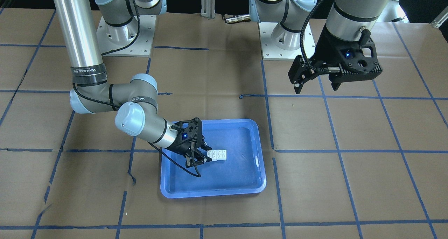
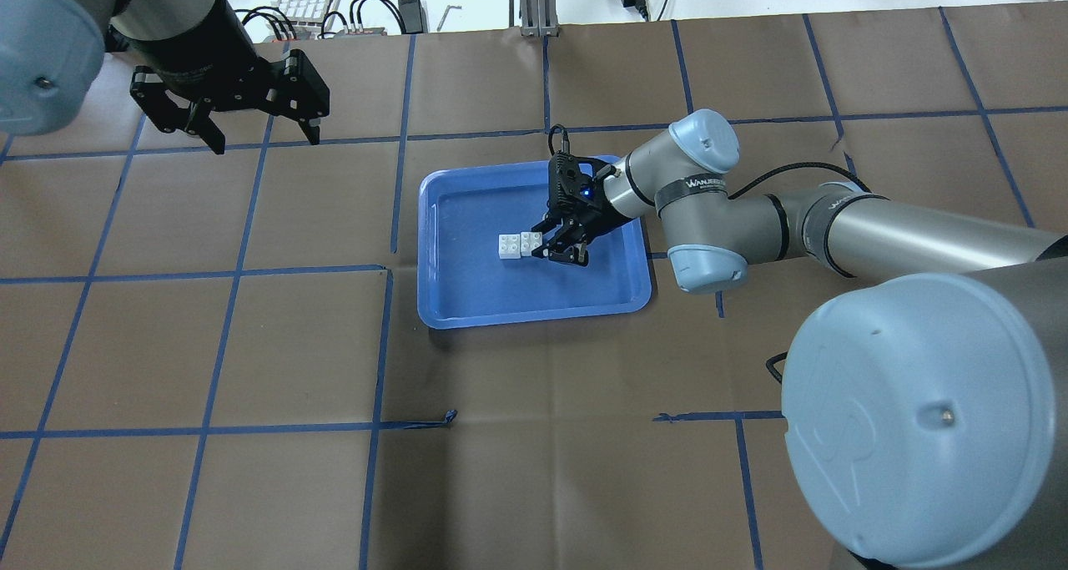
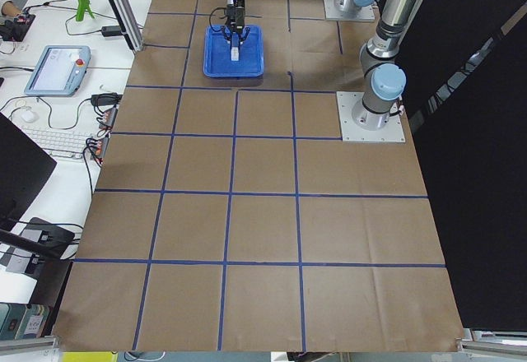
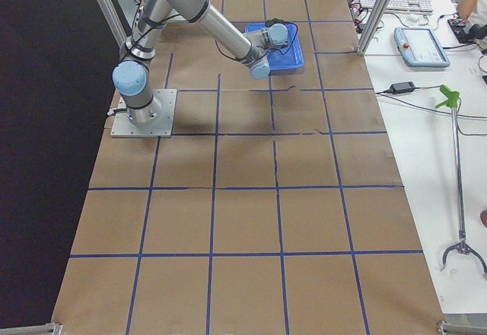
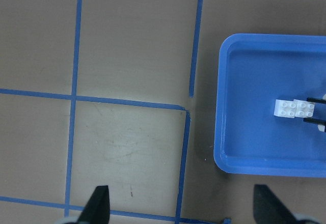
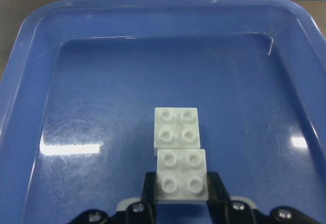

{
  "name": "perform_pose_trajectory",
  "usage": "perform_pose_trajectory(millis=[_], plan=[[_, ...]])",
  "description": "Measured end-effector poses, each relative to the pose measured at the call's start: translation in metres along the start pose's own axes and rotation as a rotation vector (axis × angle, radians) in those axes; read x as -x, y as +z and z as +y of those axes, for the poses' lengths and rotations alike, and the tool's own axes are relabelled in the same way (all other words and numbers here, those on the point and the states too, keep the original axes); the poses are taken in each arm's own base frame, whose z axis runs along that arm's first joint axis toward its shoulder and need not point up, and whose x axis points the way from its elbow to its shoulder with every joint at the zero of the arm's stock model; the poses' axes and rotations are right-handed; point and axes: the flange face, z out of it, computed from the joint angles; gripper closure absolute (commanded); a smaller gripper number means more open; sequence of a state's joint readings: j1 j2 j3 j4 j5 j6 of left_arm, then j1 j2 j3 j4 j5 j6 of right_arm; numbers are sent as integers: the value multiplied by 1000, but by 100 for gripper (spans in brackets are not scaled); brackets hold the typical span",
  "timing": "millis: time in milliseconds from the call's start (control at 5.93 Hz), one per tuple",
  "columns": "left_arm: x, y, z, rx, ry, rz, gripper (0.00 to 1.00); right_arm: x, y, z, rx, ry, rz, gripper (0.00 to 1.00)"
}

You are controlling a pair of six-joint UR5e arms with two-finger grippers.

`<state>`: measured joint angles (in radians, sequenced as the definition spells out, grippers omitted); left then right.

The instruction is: Assemble white blocks and place on blue tray

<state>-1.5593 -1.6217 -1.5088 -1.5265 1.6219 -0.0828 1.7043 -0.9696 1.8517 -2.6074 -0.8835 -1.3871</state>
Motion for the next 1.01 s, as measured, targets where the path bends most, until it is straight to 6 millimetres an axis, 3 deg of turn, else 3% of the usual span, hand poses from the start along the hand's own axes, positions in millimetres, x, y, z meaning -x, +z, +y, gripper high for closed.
perform_pose_trajectory(millis=[337,675,1012], plan=[[-2,3,0,6,4,0,1,1,1,1,0,2,-2,65],[-3,4,-1,7,6,1,1,1,1,1,-1,2,-2,56],[-3,2,-1,2,4,2,1,1,1,1,-1,3,-2,55]])
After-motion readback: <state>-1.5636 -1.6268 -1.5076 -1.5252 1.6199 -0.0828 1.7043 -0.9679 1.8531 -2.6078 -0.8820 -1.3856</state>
